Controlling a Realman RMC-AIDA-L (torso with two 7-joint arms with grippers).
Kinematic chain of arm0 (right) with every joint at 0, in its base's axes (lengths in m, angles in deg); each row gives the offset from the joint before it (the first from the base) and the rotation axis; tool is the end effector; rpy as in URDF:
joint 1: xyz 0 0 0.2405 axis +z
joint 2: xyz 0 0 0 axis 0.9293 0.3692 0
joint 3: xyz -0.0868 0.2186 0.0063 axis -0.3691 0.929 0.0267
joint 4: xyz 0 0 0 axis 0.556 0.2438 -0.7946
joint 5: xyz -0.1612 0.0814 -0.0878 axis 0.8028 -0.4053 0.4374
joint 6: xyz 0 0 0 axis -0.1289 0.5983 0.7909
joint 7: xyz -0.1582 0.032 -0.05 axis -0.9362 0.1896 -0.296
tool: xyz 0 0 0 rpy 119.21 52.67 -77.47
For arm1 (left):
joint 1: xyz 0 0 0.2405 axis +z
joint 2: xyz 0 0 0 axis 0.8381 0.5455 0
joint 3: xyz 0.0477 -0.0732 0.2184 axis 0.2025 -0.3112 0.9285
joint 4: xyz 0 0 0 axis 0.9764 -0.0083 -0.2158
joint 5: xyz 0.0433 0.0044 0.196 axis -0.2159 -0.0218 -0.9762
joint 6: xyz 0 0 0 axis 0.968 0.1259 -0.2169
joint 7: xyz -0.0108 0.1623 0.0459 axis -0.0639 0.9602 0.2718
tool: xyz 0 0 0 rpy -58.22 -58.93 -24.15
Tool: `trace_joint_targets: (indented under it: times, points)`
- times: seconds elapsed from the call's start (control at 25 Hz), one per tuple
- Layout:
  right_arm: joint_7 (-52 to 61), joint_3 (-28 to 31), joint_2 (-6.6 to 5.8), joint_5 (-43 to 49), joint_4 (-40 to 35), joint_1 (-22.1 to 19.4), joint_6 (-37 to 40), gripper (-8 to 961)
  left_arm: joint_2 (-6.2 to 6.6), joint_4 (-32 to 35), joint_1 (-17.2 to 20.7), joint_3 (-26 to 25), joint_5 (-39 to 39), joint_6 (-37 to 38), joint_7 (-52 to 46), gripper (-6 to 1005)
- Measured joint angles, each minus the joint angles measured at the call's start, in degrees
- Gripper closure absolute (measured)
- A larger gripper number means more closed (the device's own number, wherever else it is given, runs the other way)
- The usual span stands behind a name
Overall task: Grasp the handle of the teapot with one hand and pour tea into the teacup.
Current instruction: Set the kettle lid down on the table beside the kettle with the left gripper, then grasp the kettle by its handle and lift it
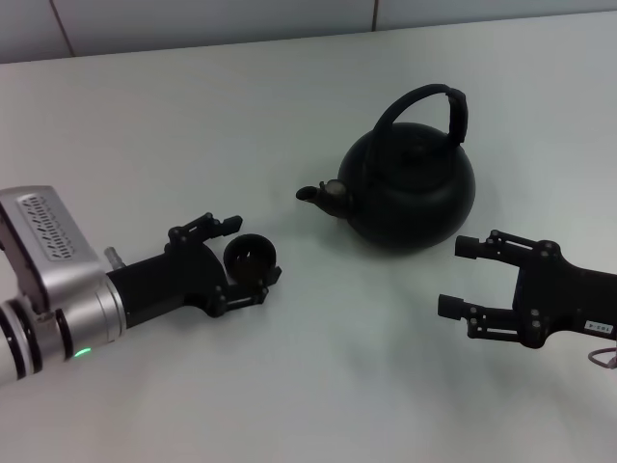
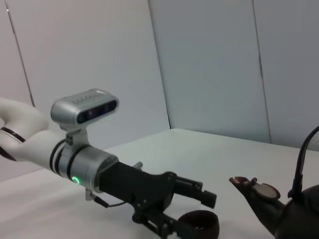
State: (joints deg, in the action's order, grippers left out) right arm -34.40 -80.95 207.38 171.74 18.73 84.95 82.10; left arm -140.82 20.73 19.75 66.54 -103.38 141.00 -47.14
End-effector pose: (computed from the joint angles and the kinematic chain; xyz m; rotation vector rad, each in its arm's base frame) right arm 0.2902 0.2376 -0.0072 -2.5779 0.5096 0.8341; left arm -0.2460 0.3105 -0.1064 -2.6274 -0.2784 -0.5626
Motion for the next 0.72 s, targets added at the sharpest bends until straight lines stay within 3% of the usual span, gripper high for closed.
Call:
trace_joint_targets:
  times: [0.16,0.48,0.6,0.72]
  points:
    - [0.02,0.0,0.0,0.0,0.0,-0.01,0.0,142,0.53,2.28,2.45,-1.46,0.07,7.92,-0.26,135]
    - [0.05,0.01,0.0,0.01,0.0,-0.01,0.04,142,1.09,18.88,13.99,-1.66,-0.45,31.4,-7.3,139]
    - [0.05,0.01,0.0,0.0,0.0,0.08,0.12,143,1.47,23.75,17.91,-0.93,-0.56,34.06,-10.73,139]
    - [0.04,-0.08,0.0,0.0,0.08,0.51,0.17,143,2.65,25.67,21.19,-0.67,-0.6,34.42,-12.01,139]
